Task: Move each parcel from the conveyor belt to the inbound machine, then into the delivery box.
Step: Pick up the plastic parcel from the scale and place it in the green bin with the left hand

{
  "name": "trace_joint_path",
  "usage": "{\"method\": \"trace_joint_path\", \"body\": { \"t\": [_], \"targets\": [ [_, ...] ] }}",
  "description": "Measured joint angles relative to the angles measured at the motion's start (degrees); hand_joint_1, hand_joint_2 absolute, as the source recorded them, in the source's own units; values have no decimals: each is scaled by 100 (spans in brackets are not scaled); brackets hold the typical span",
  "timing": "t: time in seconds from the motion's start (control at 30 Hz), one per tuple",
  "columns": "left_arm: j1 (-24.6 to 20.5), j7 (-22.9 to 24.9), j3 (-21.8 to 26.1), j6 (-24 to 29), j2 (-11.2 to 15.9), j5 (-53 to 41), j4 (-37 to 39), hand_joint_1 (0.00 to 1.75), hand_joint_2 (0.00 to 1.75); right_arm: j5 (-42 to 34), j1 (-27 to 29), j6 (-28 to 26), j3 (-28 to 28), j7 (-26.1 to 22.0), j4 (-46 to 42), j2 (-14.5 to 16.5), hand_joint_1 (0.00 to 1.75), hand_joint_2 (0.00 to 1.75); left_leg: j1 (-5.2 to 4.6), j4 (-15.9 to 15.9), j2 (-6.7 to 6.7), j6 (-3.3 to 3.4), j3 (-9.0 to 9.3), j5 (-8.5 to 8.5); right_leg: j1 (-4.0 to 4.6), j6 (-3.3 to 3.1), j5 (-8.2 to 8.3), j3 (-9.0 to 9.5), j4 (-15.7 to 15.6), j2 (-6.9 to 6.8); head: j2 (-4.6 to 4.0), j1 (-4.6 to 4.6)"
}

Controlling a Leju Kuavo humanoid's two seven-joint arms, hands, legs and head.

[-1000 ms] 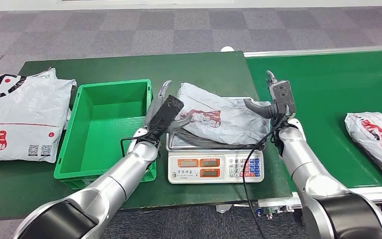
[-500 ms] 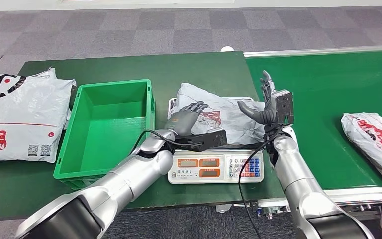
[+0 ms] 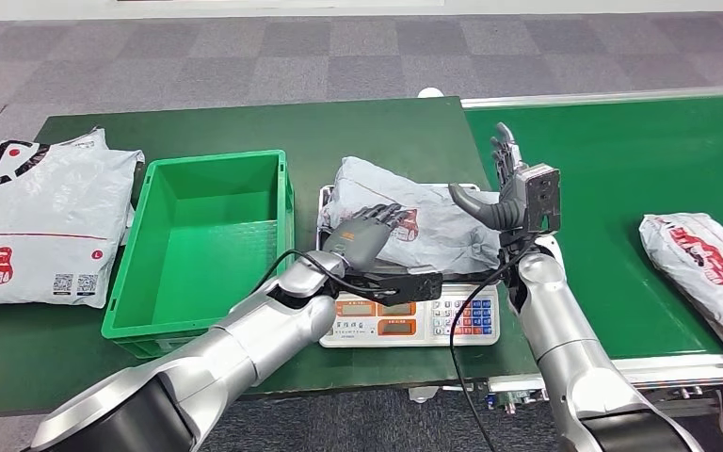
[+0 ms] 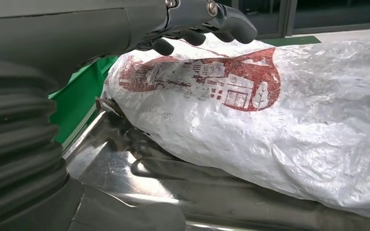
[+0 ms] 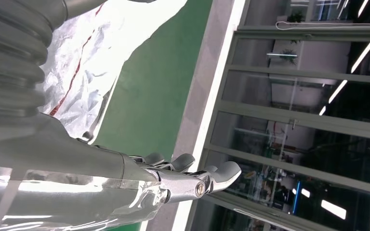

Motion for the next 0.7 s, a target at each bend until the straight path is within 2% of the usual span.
{"method": "trace_joint_path", "body": {
  "t": [0.23,0.27,0.37,0.4,0.7],
  "targets": [
    [-20,27,-57,-9,0,-24,1,0,175,-16,22,30,0,5,-35,0,0,175,0,0,0,0,0,0,0,0,0,0,0,0,-1,0],
    [-26,62,-76,-26,0,-44,1,11,175,-30,22,65,0,7,-35,0,0,175,0,0,0,0,0,0,0,0,0,0,0,0,-1,0],
    [-39,173,-186,-137,0,-60,4,142,175,-83,17,215,0,2,-35,0,0,175,0,0,0,0,-1,0,0,0,0,1,0,0,0,1],
    [-40,185,-224,-175,0,-43,8,175,175,-96,13,257,1,-2,-35,0,0,175,0,0,-1,0,-1,0,0,0,0,1,0,0,1,1],
    [-40,177,-343,-242,2,184,122,175,175,-193,2,387,61,-20,-122,0,0,175,0,0,0,0,-1,0,0,0,0,0,0,0,-1,0]
  ]
}}
